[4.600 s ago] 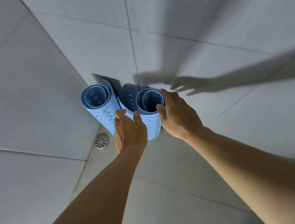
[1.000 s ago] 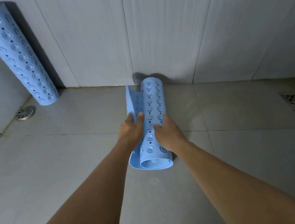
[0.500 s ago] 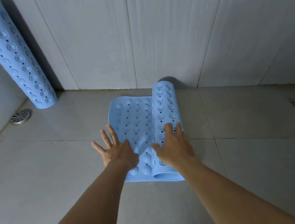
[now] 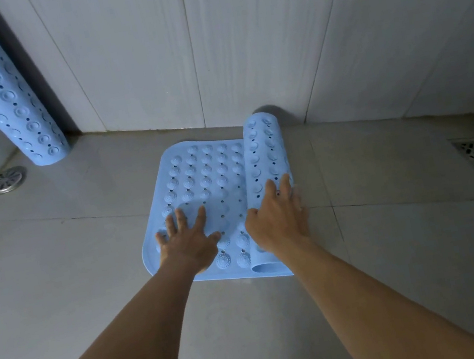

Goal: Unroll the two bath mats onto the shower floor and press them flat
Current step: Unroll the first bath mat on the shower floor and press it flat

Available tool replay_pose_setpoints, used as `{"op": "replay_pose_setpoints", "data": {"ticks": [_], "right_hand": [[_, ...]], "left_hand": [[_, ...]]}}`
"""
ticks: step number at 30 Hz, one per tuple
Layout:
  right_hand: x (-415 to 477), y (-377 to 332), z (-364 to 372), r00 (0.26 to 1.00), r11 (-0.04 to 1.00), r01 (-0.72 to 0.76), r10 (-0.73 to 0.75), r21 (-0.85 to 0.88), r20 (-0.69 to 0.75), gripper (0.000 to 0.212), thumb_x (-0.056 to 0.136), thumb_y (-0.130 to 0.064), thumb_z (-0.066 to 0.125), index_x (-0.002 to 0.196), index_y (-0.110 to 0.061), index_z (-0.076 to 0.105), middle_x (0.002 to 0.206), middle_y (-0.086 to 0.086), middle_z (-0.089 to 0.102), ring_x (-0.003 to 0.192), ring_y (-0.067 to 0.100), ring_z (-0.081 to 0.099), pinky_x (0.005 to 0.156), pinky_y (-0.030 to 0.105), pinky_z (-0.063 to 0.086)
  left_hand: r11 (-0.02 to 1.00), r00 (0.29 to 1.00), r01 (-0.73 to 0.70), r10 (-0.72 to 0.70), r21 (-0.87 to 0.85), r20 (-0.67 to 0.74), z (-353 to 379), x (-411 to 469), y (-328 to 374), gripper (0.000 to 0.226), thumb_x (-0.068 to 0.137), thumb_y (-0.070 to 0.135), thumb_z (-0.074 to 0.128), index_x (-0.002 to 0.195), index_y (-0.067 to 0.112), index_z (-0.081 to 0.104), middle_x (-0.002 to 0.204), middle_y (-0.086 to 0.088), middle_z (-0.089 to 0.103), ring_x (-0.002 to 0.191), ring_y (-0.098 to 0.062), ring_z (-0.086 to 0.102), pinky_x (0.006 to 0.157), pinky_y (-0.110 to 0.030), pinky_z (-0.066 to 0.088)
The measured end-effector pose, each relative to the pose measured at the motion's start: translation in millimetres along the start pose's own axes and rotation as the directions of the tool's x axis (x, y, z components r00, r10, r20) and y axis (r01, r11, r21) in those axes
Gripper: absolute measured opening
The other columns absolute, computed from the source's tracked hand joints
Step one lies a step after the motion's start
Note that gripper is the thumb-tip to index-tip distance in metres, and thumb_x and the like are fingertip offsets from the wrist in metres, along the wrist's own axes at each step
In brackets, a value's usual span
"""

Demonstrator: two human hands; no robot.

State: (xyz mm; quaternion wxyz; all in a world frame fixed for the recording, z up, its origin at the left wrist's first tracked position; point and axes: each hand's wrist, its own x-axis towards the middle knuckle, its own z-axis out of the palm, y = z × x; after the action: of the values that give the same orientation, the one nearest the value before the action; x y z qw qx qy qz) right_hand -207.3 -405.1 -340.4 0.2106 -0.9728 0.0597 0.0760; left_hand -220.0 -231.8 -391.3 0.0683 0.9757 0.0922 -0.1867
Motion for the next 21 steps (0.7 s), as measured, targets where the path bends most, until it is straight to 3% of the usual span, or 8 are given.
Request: {"op": "replay_pose_setpoints", "data": {"ticks": [3,6,9,15,21], "right_hand": [[3,11,-5,1.0,1.0,-0.013,0.012,0.024,0.016,0.088,0.091,-0.048,0.057,0.157,-0.022,0.004,0.165,0.011,0.0,0.148,0.038,0.013,0.11,0.058,0.034],[2,20,-13,0.997,1.0,-0.001,0.001,-0.002,0.08,0.094,0.09,-0.039,0.065,0.157,-0.036,-0.001,0.164,0.009,-0.006,0.144,0.04,0.021,0.104,0.051,0.042],[3,17,-18,0.997,1.0,-0.009,0.007,0.022,0.077,0.091,0.09,-0.031,0.066,0.157,-0.037,0.005,0.164,0.007,-0.004,0.142,0.038,0.026,0.103,0.047,0.042],[-2,14,-21,0.996,0.997,-0.023,0.017,0.072,0.085,0.093,0.088,-0.026,0.068,0.157,-0.037,0.007,0.165,0.005,-0.001,0.139,0.037,0.033,0.104,0.046,0.045],[-8,26,-21,0.992,0.993,-0.065,0.053,0.102,0.111,0.093,0.087,-0.037,0.065,0.159,-0.034,0.004,0.165,0.007,-0.001,0.143,0.037,0.028,0.109,0.047,0.04]], "left_hand": [[0.999,0.999,0.018,-0.017,-0.034,0.045,-3,0,10,0.067,0.1,0.057,0.026,0.154,0.045,-0.011,0.164,-0.015,-0.019,0.15,-0.04,-0.016,0.118,-0.062,0.0],[0.998,0.998,0.024,-0.02,-0.051,0.067,3,-2,13,0.068,0.095,0.07,0.018,0.152,0.05,-0.015,0.161,-0.015,-0.028,0.148,-0.04,-0.025,0.117,-0.063,-0.009],[0.999,0.997,0.03,-0.028,-0.036,0.068,5,-4,12,0.077,0.089,0.08,0.017,0.15,0.049,-0.02,0.159,-0.016,-0.032,0.146,-0.04,-0.028,0.116,-0.063,-0.011],[0.999,0.995,0.025,-0.022,-0.03,0.094,5,-10,9,0.077,0.089,0.08,0.016,0.149,0.049,-0.023,0.158,-0.016,-0.035,0.146,-0.04,-0.03,0.117,-0.062,-0.012],[0.999,0.997,0.022,-0.019,-0.041,0.079,10,-15,7,0.077,0.089,0.08,0.015,0.149,0.05,-0.023,0.157,-0.016,-0.036,0.145,-0.04,-0.03,0.116,-0.063,-0.013]]}}
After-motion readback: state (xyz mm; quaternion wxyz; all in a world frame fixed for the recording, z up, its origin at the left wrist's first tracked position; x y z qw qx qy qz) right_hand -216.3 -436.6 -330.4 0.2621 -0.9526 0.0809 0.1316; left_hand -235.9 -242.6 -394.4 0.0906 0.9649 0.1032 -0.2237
